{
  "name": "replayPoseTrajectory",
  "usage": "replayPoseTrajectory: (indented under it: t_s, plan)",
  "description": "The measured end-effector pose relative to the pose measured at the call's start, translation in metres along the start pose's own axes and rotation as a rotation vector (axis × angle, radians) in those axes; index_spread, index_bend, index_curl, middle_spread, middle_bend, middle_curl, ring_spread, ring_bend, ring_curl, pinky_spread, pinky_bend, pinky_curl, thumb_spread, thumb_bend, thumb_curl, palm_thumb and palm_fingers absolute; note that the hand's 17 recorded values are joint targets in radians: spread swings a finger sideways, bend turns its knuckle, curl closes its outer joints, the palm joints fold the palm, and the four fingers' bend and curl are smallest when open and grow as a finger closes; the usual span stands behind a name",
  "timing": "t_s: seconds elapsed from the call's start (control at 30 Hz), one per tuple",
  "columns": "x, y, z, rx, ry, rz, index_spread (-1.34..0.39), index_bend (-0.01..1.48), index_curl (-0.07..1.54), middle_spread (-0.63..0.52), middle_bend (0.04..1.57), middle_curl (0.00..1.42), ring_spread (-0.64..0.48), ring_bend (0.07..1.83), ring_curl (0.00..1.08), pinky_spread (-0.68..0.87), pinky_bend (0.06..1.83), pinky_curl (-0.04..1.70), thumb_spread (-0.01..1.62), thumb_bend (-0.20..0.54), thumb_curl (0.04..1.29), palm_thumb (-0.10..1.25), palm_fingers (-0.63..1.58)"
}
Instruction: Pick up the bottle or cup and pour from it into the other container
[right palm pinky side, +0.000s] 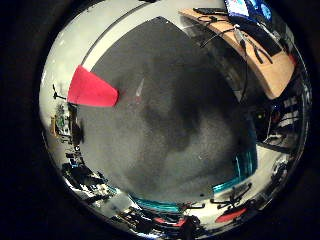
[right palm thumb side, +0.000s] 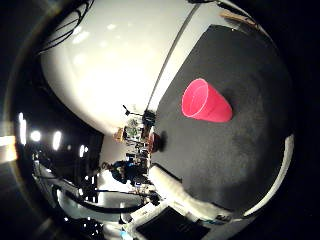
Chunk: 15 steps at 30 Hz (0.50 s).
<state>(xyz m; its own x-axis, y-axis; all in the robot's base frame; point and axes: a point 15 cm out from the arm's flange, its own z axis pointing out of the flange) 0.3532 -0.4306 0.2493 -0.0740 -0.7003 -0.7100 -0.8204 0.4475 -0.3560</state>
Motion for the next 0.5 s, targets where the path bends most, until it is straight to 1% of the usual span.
replayPoseTrajectory:
  t_s: [0.3,0.5]
  plan:
    - [0.023,0.013,0.023,-0.009,-0.058,0.039,-0.16,0.15,0.25,0.14,0.21,0.33,0.17,0.43,0.26,0.37,0.54,0.3,0.93,-0.031,0.3,0.45,0.07]
    - [0.028,0.015,0.034,-0.016,-0.078,0.045,-0.15,0.15,0.25,0.14,0.22,0.33,0.17,0.44,0.26,0.37,0.55,0.3,0.92,-0.03,0.3,0.45,0.07]
